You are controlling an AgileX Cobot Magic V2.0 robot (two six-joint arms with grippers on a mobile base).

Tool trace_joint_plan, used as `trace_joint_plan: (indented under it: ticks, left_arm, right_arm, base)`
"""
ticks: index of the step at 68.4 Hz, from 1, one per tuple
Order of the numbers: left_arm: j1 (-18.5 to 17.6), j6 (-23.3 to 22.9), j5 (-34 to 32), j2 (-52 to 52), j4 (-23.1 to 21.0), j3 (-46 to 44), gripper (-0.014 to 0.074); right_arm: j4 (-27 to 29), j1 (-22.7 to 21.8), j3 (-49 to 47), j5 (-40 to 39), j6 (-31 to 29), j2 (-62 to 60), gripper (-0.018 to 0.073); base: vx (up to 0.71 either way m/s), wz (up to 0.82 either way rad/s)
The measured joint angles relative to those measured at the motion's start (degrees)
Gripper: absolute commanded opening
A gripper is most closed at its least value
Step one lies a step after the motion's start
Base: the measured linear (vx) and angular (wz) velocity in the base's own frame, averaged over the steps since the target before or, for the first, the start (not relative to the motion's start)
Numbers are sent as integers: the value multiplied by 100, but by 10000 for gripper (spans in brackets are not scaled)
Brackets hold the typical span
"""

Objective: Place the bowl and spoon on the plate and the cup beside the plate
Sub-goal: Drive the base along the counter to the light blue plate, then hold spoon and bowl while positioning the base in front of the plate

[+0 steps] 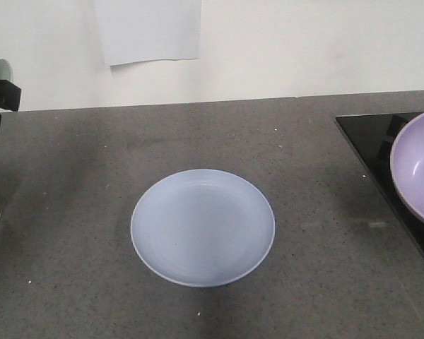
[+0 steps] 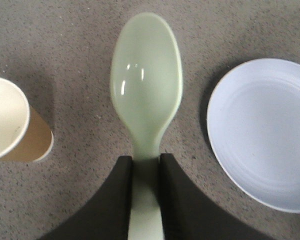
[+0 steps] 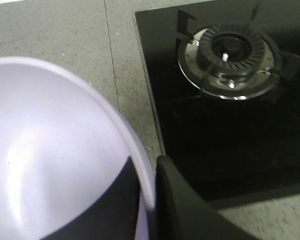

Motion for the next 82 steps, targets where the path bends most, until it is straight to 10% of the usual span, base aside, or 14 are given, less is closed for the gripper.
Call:
trace_joint_plan:
  ticks: [82]
  left_arm:
    - [0,0,0,0,0,0,-6]
  right_arm:
    - [5,0,0,0,0,0,-6]
  base:
    - [6,8]
